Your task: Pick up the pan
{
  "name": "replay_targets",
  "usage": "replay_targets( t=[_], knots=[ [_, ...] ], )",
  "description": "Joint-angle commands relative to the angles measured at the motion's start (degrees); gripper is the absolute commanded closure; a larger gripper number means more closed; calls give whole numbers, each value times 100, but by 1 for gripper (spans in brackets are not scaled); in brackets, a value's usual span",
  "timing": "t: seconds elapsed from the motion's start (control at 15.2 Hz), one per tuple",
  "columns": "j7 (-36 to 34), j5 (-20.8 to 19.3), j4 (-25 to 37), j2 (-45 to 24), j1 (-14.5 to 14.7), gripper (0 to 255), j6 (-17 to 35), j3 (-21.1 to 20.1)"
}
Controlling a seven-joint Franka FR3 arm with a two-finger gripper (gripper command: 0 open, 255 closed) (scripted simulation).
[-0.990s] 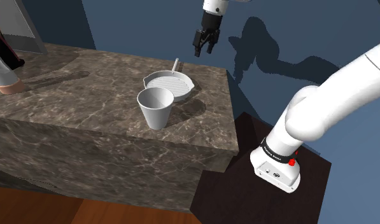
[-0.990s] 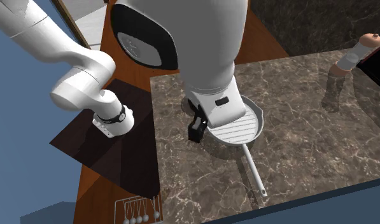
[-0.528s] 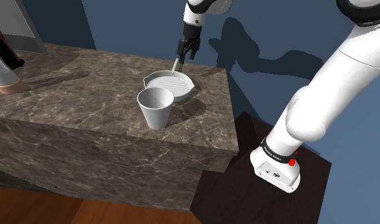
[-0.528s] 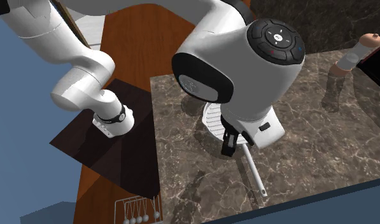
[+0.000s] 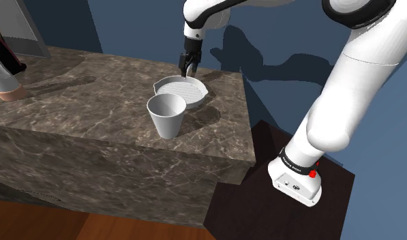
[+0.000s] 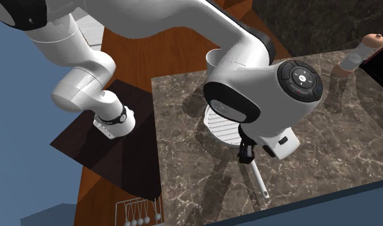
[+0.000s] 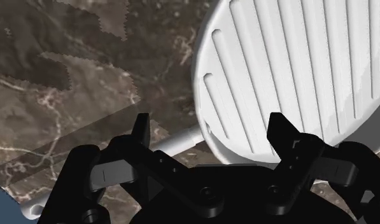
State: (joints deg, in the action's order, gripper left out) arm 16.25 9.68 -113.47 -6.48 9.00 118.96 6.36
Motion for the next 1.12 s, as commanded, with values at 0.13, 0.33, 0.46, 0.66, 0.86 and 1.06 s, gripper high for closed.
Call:
replay_targets(
  t=[0.13, 0.33, 0.46, 0.66, 0.86, 1.06],
  knots=[
    [59, 46, -128, -147, 1, 0, 273, -10],
    [82, 65, -187, -200, 1, 0, 383, -13],
    [78, 63, -201, -188, 3, 255, 386, -14],
    [75, 63, -202, -186, 4, 255, 385, -15],
    [76, 63, -201, -188, 4, 255, 386, -15],
    [67, 53, -151, -166, 1, 255, 313, -11]
  ],
)
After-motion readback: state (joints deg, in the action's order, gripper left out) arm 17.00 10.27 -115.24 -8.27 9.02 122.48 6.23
